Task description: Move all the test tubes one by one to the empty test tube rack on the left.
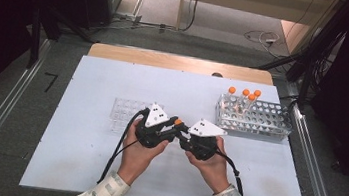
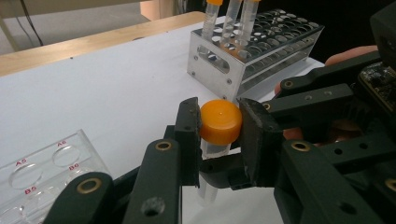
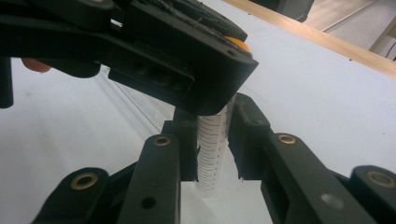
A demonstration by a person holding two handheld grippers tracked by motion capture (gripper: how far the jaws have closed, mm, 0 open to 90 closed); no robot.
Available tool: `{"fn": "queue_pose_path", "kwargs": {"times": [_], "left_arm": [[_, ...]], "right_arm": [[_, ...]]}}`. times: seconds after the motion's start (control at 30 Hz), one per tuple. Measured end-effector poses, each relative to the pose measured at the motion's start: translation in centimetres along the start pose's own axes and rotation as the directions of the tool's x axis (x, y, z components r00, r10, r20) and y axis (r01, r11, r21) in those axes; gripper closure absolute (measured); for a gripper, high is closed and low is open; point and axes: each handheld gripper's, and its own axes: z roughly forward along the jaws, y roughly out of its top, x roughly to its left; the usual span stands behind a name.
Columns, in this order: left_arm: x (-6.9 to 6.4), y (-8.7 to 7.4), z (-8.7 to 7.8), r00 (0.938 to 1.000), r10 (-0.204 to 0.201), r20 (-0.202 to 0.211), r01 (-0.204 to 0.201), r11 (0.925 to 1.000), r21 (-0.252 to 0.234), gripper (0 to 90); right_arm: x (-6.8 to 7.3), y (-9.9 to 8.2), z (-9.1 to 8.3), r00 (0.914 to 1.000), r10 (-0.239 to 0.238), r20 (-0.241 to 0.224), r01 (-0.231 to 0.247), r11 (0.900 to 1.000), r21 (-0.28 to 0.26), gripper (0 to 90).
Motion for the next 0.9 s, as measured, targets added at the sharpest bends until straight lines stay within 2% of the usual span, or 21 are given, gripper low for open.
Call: {"fn": "queue_pose_path", "kwargs": {"times": [0.03, 0.07, 0.1, 0.13, 0.23, 0.5, 0.7, 0.9], "left_arm": [[0.0, 0.1, -0.1, 1.0, -0.002, 0.0, 0.002, 1.0, -0.007, 69.9], [0.1, 0.2, -0.2, 1.0, -0.004, 0.0, 0.004, 0.9999, -0.014, 70.0], [0.2, 0.4, -0.4, 1.0, -0.008, 0.001, 0.008, 0.9998, -0.019, 70.0], [0.6, 0.8, -0.8, 0.9999, -0.012, -0.005, 0.012, 0.9994, -0.032, 70.0], [1.0, 1.2, -1.2, 0.9998, -0.017, -0.011, 0.016, 0.999, -0.042, 70.1], [2.4, 2.5, -3.4, 0.9985, -0.046, -0.032, 0.043, 0.9949, -0.092, 70.1], [3.9, 2.8, -5.5, 0.9955, -0.066, -0.069, 0.057, 0.9907, -0.123, 70.0], [4.7, 2.9, -6.8, 0.9933, -0.074, -0.089, 0.061, 0.9888, -0.136, 70.0]], "right_arm": [[0.0, 0.1, 0.0, 1.0, 0.006, -0.008, -0.006, 1.0, -0.003, 64.0], [0.0, 0.1, -0.1, 0.9997, 0.014, -0.018, -0.014, 0.9998, -0.01, 55.2], [0.0, 0.1, -0.1, 0.9997, 0.014, -0.018, -0.014, 0.9998, -0.01, 55.2], [0.0, 0.3, -0.2, 0.9989, 0.036, -0.031, -0.037, 0.9992, -0.015, 47.0], [-0.1, 0.4, -0.4, 0.9978, 0.054, -0.038, -0.055, 0.9979, -0.032, 39.1], [-0.2, 0.5, -0.7, 0.9961, 0.066, -0.059, -0.069, 0.9966, -0.046, 31.7], [-0.2, 0.5, -0.7, 0.996, 0.067, -0.059, -0.07, 0.9964, -0.047, 28.9], [-0.3, 0.5, -0.7, 0.9957, 0.073, -0.057, -0.076, 0.9961, -0.045, 27.7]]}}
